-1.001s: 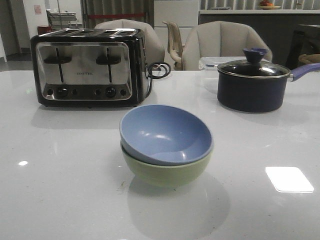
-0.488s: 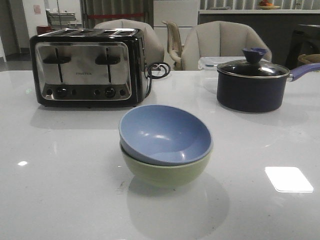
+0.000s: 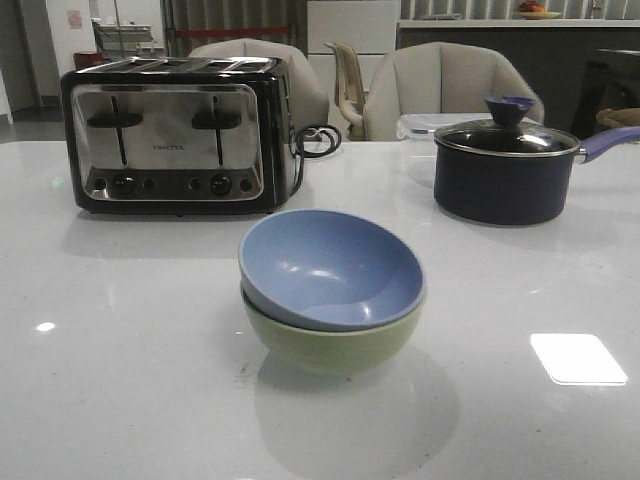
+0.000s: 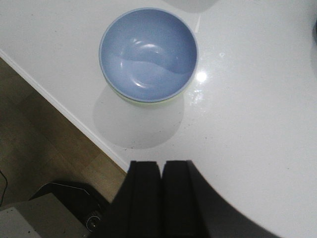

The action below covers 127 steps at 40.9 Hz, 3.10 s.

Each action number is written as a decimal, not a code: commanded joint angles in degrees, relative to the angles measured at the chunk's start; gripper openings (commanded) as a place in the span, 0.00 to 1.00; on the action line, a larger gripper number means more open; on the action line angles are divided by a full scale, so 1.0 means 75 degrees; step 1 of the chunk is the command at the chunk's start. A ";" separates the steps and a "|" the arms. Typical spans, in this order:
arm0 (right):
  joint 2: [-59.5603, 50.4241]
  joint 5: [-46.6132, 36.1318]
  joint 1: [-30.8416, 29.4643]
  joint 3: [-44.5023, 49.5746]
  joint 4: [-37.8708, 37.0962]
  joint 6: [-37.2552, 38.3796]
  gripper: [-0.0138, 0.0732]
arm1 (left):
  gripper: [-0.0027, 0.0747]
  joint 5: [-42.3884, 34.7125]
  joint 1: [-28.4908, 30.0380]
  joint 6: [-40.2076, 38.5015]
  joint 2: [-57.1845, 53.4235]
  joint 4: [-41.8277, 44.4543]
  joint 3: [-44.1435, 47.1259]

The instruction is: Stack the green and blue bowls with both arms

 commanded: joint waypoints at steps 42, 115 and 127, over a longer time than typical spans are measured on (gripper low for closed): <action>-0.0898 -0.1238 -0.0519 0.0449 -0.0460 -0.0044 0.21 | 0.16 -0.0594 -0.0002 -0.0098 -0.0123 0.0057 0.0038; -0.6147 -0.6798 -0.3863 0.6131 -0.1449 0.1854 0.21 | 0.16 -0.0594 -0.0002 -0.0098 -0.0123 0.0057 0.0038; -0.6147 -0.6768 -0.3863 0.6131 -0.1558 0.1892 0.21 | 0.16 -0.0594 -0.0002 -0.0098 -0.0123 0.0057 0.0038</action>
